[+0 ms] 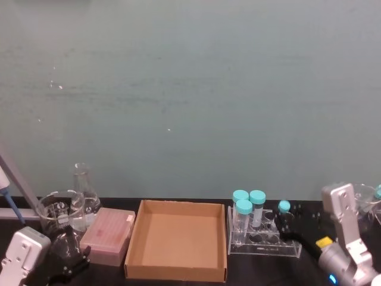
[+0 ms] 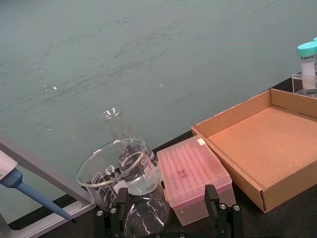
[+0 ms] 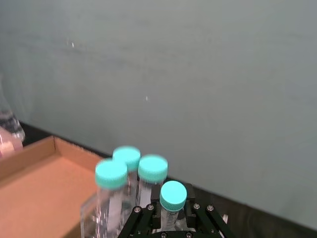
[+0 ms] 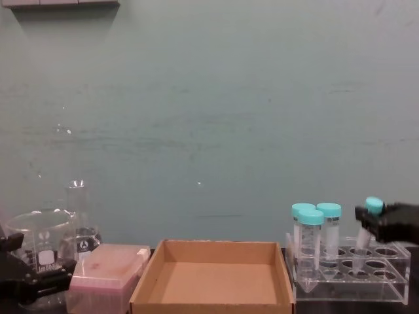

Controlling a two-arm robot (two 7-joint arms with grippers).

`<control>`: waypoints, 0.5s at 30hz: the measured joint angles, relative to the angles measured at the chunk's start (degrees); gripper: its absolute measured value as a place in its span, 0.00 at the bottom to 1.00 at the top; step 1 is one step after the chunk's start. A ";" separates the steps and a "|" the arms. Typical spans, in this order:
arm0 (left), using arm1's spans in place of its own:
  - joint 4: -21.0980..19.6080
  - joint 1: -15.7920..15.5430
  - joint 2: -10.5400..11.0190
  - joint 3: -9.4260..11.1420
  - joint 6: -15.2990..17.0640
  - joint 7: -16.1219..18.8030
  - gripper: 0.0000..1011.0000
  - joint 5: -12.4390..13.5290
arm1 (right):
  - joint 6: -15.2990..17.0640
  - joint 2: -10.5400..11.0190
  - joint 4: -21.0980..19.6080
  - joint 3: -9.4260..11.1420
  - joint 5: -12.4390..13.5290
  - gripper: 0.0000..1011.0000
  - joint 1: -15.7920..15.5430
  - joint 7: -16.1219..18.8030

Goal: Use the right hand to move the test tube from the test tube rack into the box.

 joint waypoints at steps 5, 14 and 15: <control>0.00 0.00 0.00 0.00 0.00 0.00 0.99 0.00 | 2.14 0.80 -4.59 2.13 1.38 0.26 -0.41 1.26; 0.00 0.00 0.00 0.00 0.00 0.00 0.99 0.00 | 5.31 2.27 -13.39 6.06 3.85 0.26 0.35 4.33; 0.00 0.00 0.00 0.01 0.00 0.00 0.99 0.00 | 5.39 2.20 -13.76 6.13 3.92 0.26 0.69 4.68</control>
